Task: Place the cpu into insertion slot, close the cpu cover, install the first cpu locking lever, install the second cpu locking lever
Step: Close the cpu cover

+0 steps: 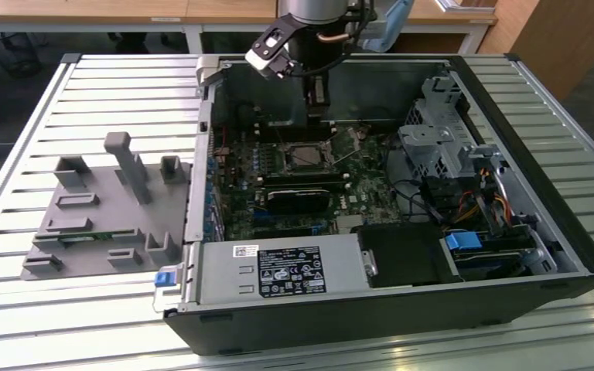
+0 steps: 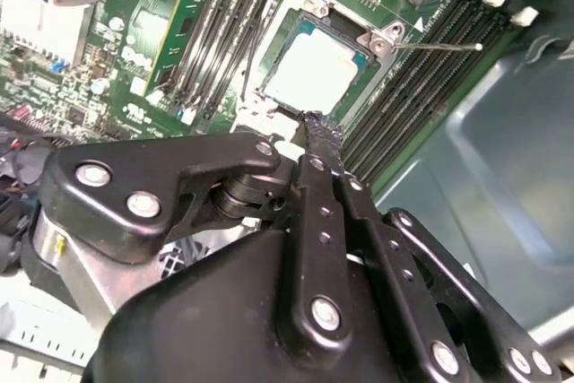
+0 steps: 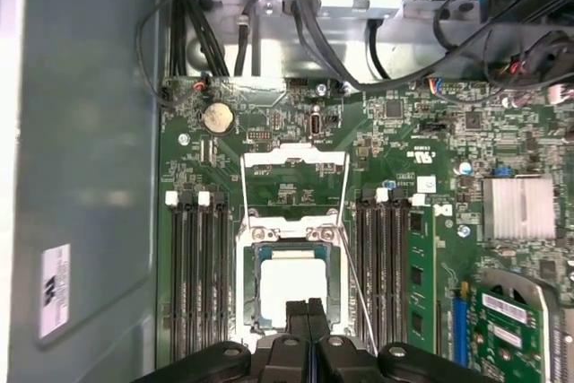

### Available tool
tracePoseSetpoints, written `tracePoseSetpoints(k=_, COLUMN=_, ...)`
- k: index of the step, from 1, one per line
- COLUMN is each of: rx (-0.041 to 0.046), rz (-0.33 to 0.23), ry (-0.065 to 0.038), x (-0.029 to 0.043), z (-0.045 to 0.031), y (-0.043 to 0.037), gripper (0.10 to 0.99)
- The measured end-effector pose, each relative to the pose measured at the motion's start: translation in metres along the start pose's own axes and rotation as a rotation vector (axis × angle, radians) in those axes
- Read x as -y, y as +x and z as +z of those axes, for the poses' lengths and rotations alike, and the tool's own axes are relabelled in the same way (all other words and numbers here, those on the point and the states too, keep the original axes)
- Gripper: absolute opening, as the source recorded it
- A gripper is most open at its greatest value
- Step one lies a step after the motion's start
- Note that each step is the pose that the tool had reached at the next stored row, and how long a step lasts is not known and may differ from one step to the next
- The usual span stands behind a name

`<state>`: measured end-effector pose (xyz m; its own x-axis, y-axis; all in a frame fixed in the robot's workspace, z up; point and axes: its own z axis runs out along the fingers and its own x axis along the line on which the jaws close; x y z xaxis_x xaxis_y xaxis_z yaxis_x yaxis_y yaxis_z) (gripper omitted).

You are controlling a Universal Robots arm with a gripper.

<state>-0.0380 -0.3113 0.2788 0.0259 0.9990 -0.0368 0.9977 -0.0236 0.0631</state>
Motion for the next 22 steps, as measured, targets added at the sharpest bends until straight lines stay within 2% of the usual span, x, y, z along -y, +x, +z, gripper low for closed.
tracePoseSetpoints(k=4, rx=0.0, rz=0.0, ry=0.0, x=-0.0002, z=-0.0021, y=-0.0019, gripper=0.106)
tracePoseSetpoints(k=8, rx=-0.0001, rz=-0.001, ry=0.0, x=-0.0012, z=-0.0016, y=-0.0087, gripper=0.106)
tracePoseSetpoints(k=14, rx=-0.0012, rz=-0.018, ry=0.0, x=-0.0148, z=0.002, y=-0.008, gripper=0.106)
tracePoseSetpoints(k=22, rx=-0.0027, rz=-0.041, ry=0.0, x=-0.0271, z=0.0099, y=-0.0055, gripper=0.106)
